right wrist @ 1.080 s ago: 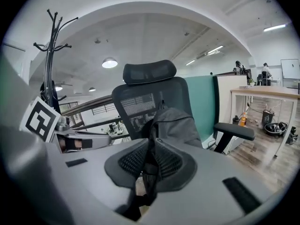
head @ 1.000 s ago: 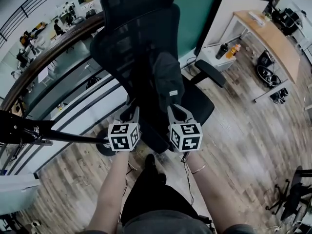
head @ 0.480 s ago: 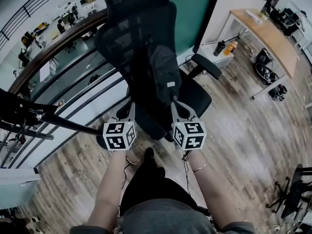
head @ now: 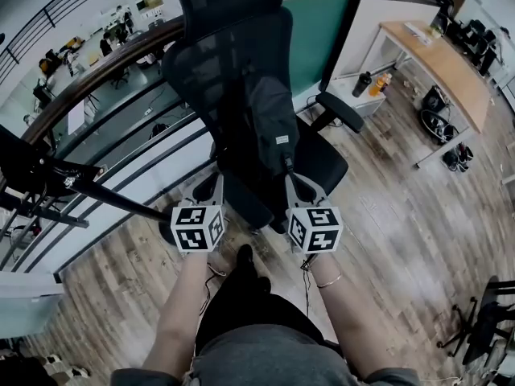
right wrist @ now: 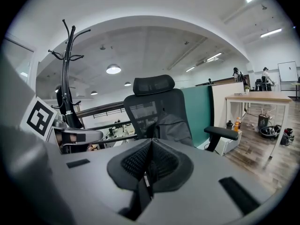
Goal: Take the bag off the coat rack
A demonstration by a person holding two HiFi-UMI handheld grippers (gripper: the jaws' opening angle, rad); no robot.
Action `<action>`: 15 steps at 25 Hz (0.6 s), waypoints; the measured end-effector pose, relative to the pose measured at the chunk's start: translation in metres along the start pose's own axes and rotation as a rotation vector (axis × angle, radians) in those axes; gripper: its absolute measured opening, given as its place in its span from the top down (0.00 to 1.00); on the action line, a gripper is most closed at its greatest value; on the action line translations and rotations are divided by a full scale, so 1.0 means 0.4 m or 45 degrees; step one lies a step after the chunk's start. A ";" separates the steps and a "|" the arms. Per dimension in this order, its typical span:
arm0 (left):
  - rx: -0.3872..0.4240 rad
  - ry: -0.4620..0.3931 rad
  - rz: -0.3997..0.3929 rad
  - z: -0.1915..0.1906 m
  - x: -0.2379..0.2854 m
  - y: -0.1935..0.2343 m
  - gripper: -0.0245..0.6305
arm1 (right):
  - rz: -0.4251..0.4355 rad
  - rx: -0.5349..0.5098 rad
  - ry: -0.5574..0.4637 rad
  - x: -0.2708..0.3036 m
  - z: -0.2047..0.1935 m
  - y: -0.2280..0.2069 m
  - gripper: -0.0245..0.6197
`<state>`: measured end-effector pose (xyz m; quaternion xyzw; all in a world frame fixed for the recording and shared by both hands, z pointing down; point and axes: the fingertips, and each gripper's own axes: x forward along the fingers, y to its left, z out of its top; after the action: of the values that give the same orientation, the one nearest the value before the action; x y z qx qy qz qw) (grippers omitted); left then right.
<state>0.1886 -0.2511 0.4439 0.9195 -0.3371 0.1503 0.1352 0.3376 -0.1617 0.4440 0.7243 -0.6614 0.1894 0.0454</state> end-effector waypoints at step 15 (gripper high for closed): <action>-0.020 0.009 -0.014 0.017 0.039 0.041 0.91 | -0.025 0.030 0.008 0.040 0.006 0.004 0.96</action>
<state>0.1902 -0.2747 0.4457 0.9197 -0.3327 0.1501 0.1445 0.3375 -0.1779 0.4469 0.7307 -0.6518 0.1989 0.0407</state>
